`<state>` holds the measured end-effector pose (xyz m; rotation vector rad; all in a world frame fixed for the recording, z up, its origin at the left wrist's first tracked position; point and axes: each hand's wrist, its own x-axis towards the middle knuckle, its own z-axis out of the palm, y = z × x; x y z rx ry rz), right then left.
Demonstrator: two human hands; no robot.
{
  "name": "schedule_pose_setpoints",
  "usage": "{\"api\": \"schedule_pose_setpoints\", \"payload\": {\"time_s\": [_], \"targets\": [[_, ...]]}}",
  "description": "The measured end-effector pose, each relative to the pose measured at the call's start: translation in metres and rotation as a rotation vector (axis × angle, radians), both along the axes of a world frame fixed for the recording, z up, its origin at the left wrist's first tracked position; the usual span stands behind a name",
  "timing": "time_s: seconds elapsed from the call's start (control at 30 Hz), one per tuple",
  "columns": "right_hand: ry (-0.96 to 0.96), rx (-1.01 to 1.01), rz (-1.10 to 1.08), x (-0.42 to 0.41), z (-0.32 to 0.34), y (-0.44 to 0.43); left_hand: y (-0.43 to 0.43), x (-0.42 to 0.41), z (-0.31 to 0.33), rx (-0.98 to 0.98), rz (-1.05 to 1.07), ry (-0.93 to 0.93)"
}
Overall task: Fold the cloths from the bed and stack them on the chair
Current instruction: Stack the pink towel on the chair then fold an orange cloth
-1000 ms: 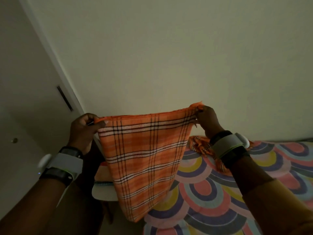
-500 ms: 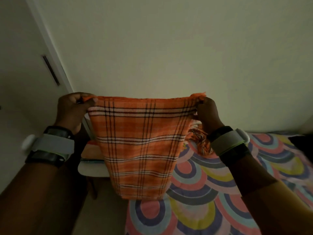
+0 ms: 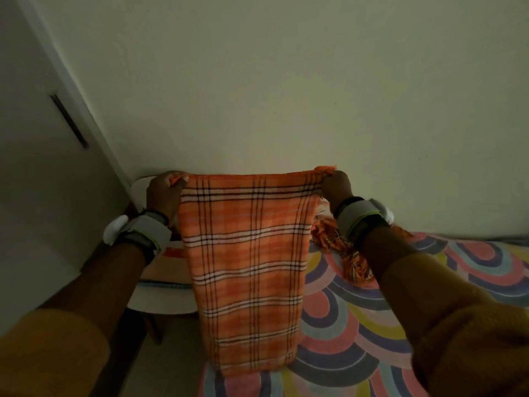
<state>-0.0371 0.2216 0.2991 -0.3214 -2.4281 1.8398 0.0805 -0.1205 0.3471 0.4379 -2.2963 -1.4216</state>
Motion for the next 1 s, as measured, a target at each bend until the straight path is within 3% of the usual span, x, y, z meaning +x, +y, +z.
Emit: {"api": "schedule_pose_setpoints", "payload": {"time_s": [0.27,0.53,0.67,1.0], "targets": [[0.15,-0.147,-0.002,-0.02,0.059,0.006,0.029,-0.039,0.045,0.028,0.061,0.145],[0.252,-0.112,-0.022,0.053,0.078,0.012,0.029,0.029,0.041,0.167,-0.049,0.148],[0.203,-0.042,-0.046,0.111,0.031,0.018,0.034,0.08,0.001,0.208,-0.094,0.065],[-0.242,0.317,0.104,0.27,-0.176,0.07,0.073,0.237,-0.17,0.277,-0.166,-0.366]]}}
